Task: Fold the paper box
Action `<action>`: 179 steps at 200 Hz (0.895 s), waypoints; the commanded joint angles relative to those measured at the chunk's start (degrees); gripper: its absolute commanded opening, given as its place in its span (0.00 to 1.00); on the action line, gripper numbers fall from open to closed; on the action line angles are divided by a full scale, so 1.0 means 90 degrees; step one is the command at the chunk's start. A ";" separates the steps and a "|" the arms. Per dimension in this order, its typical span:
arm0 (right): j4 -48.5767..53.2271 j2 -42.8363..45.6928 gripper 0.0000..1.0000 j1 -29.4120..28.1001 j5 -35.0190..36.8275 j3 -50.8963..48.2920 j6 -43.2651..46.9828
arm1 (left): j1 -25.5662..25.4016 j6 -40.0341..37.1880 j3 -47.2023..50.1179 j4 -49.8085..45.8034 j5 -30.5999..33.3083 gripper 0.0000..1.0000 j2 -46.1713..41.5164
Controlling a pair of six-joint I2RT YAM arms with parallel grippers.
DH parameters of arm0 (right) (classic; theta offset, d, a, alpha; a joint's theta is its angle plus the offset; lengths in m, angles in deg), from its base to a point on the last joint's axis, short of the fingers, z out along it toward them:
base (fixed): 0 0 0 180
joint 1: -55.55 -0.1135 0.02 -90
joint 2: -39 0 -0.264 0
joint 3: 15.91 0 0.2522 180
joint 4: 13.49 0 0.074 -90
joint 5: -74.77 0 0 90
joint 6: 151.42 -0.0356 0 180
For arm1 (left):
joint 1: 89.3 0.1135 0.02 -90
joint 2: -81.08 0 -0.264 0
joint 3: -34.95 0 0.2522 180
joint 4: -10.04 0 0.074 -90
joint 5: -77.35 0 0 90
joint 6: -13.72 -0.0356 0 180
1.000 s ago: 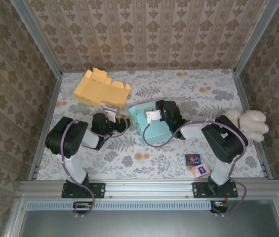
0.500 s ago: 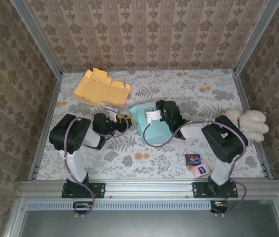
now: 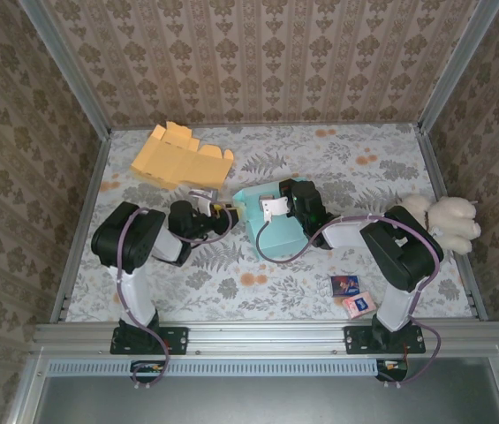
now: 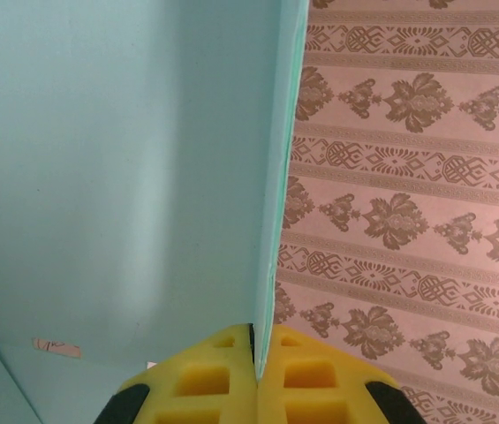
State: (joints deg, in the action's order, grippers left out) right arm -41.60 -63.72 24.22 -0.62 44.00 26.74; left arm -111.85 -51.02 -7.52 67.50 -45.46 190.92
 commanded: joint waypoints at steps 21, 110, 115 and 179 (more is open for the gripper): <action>0.0179 -0.0135 0.00 0.0024 -0.0060 -0.0011 0.0028 | -0.0139 0.0126 -0.0190 0.0260 -0.0057 0.48 0.0101; 0.0148 -0.0180 0.00 -0.0059 -0.0015 -0.0045 0.0017 | -0.0568 0.0240 -0.0331 0.0260 0.0201 0.38 -0.0007; 0.0143 -0.0192 0.00 -0.0063 -0.0015 -0.0050 0.0019 | -0.0584 0.0252 -0.0351 0.0259 0.0227 0.37 -0.0009; 0.0151 -0.0159 0.00 -0.0139 0.0015 -0.0099 0.0078 | -0.0694 0.0338 -0.0361 0.0187 0.1040 0.35 -0.0183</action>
State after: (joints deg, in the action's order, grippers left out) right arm -41.80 -64.15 24.24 1.11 44.00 26.77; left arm -117.29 -49.03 -9.30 67.46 -39.83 191.05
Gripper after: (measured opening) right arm 0.051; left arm 0.345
